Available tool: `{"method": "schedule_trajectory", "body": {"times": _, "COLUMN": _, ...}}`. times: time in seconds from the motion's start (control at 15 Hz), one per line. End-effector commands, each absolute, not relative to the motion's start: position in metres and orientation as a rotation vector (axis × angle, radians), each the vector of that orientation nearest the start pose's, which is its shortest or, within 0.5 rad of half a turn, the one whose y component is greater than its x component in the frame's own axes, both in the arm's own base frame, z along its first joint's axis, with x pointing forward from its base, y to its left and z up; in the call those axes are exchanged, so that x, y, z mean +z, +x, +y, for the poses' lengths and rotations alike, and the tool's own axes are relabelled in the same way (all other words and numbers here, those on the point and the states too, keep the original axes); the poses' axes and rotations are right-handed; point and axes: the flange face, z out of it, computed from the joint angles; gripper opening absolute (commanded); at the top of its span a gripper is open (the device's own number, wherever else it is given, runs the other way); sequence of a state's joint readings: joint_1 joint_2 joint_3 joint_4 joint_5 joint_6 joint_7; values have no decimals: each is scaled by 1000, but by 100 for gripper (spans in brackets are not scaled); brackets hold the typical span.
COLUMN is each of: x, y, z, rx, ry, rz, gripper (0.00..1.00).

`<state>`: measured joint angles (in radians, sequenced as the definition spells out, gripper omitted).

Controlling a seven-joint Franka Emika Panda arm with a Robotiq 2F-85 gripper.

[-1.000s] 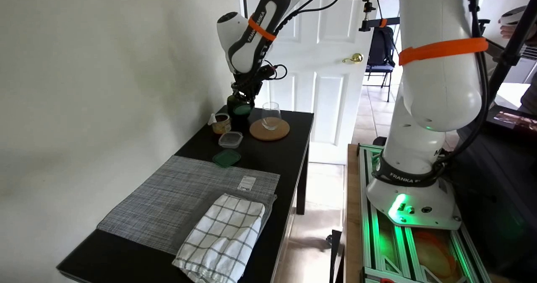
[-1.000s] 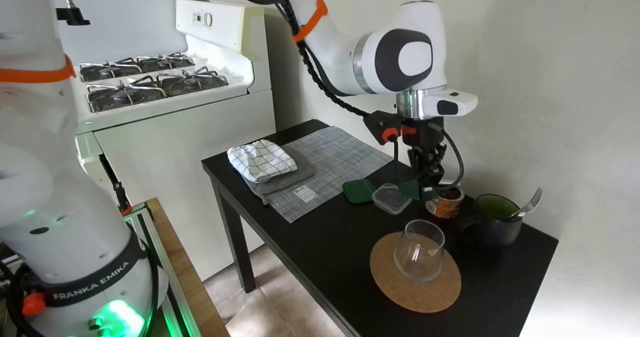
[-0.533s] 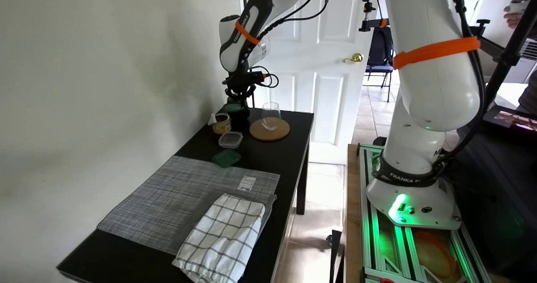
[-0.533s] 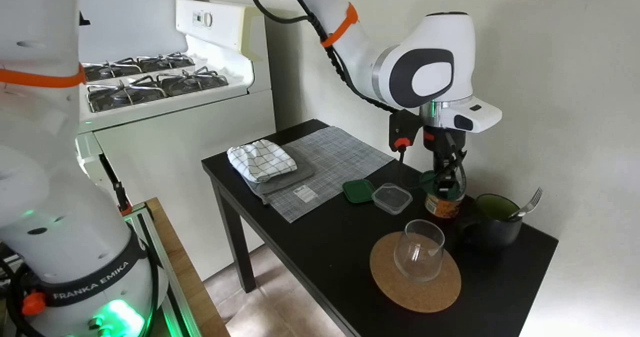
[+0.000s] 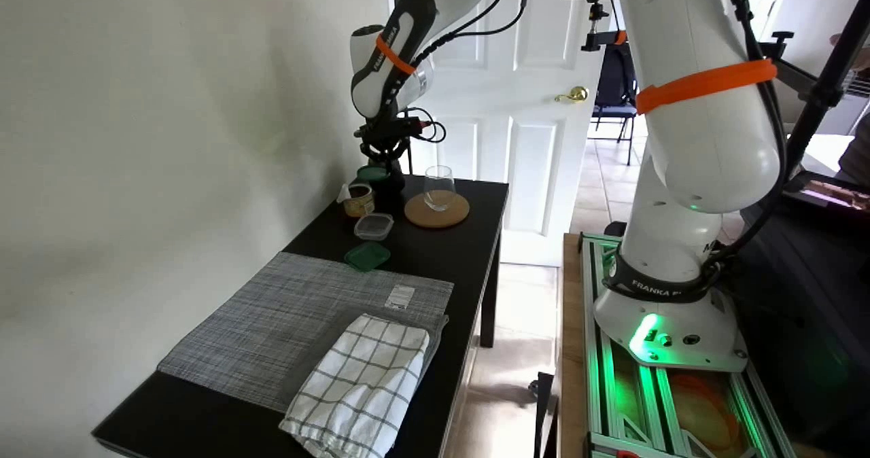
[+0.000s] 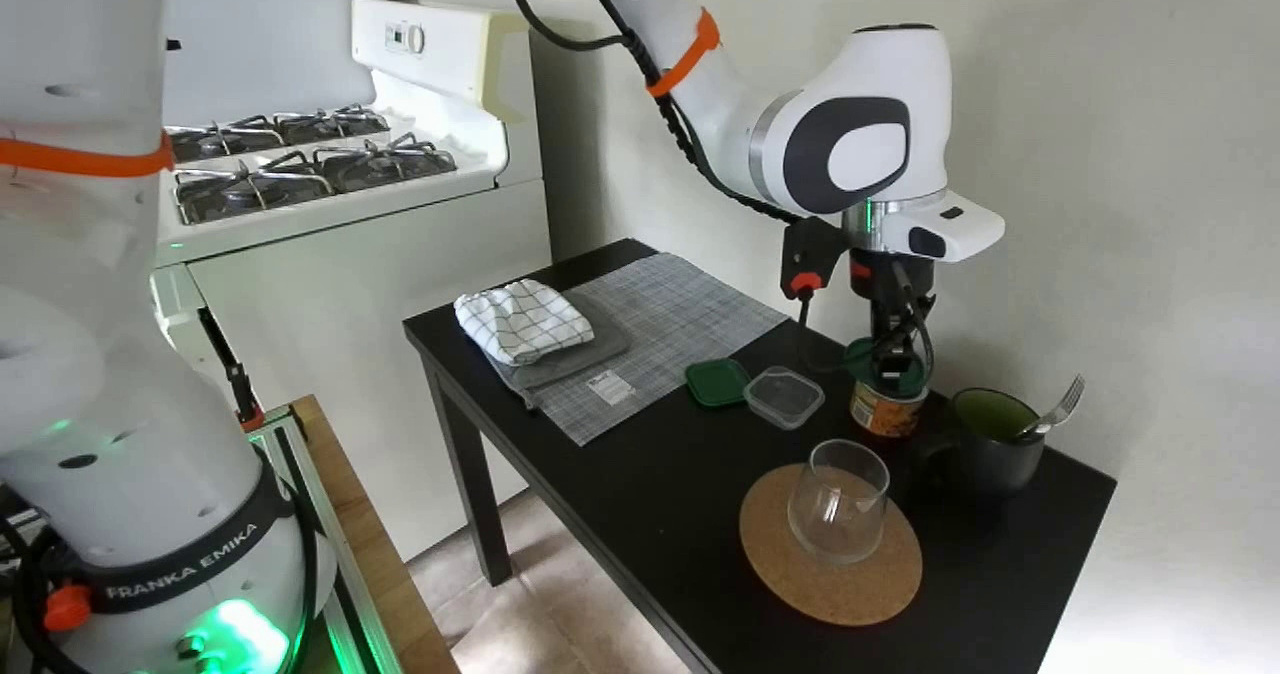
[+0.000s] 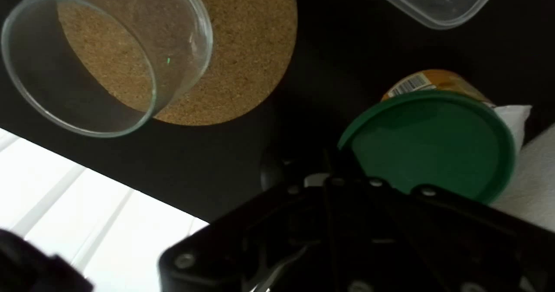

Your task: Lift the green round lid from the table mat and put it on the coffee can

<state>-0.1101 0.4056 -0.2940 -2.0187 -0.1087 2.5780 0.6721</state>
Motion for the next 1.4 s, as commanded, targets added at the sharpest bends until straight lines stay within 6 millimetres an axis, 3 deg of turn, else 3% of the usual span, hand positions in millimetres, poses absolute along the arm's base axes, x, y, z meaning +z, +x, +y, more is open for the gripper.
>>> {"method": "schedule_trajectory", "body": {"times": 0.0, "x": 254, "y": 594, "z": -225, "rx": -273, "ry": -2883, "rz": 1607, "gripper": 0}}
{"method": "schedule_trajectory", "body": {"times": 0.6, "x": 227, "y": 629, "z": -227, "rx": -297, "ry": -2871, "rz": 1749, "gripper": 0}}
{"method": "schedule_trajectory", "body": {"times": 1.33, "x": 223, "y": 648, "z": -226, "rx": -275, "ry": -2881, "rz": 1721, "gripper": 0}}
